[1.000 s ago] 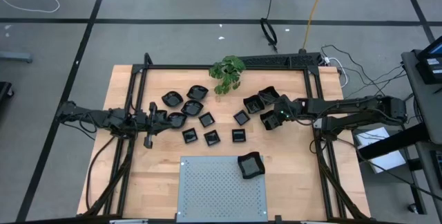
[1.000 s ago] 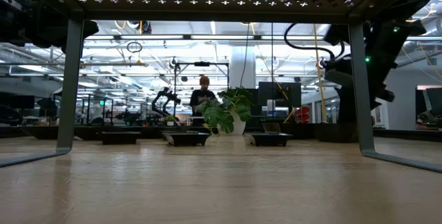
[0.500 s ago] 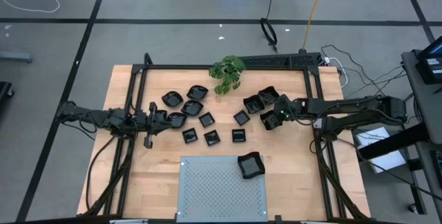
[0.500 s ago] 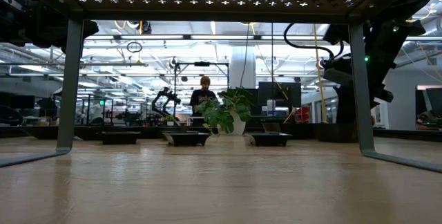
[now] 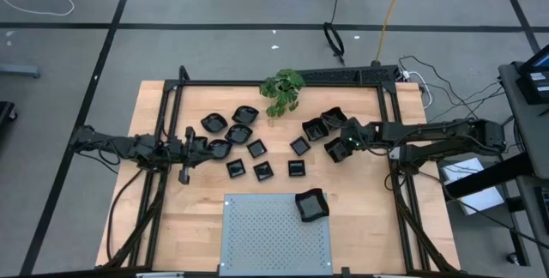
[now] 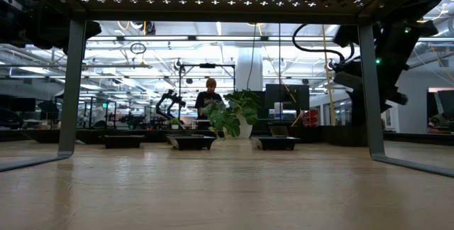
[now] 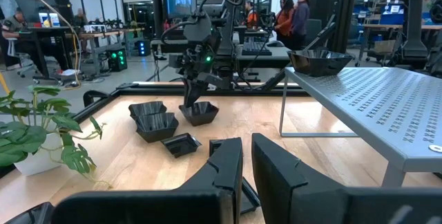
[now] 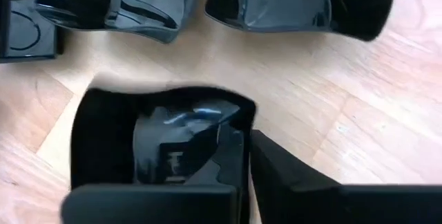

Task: Pick & Place Mini shaped plates
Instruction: Stack the distorted square plate onto the other distorted square plate on the shelf

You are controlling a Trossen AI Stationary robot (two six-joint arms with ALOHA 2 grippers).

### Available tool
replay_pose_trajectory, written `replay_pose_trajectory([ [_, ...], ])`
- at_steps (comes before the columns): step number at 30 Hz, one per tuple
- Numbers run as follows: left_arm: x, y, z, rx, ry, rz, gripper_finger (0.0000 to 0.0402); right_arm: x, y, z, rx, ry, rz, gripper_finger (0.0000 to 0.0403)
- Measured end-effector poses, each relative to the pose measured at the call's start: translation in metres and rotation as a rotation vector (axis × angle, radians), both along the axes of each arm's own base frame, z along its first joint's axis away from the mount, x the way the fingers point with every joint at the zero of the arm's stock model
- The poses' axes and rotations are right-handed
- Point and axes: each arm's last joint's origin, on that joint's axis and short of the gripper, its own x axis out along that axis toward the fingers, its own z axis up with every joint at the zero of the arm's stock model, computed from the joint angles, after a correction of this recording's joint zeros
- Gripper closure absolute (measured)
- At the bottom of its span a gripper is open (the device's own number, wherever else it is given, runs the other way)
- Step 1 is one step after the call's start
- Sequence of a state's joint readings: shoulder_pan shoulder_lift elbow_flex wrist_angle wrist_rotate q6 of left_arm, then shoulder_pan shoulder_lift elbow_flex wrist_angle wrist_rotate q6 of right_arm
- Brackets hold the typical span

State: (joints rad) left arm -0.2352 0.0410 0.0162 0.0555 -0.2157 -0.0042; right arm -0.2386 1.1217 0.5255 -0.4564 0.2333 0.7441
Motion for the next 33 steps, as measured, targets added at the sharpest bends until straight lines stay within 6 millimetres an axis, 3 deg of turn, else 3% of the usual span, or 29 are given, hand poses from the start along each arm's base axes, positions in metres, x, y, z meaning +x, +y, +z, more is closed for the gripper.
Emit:
replay_pose_trajectory([
  [14, 0.000, 0.000, 0.000, 0.000, 0.000, 0.000, 0.0366, -0.001, 0.000, 0.004, -0.004, -0.020, 0.006, 0.0402],
  [33, 0.000, 0.000, 0.000, 0.000, 0.000, 0.000, 0.0366, -0.029, 0.007, 0.061, -0.107, -0.435, 0.004, 0.0402],
])
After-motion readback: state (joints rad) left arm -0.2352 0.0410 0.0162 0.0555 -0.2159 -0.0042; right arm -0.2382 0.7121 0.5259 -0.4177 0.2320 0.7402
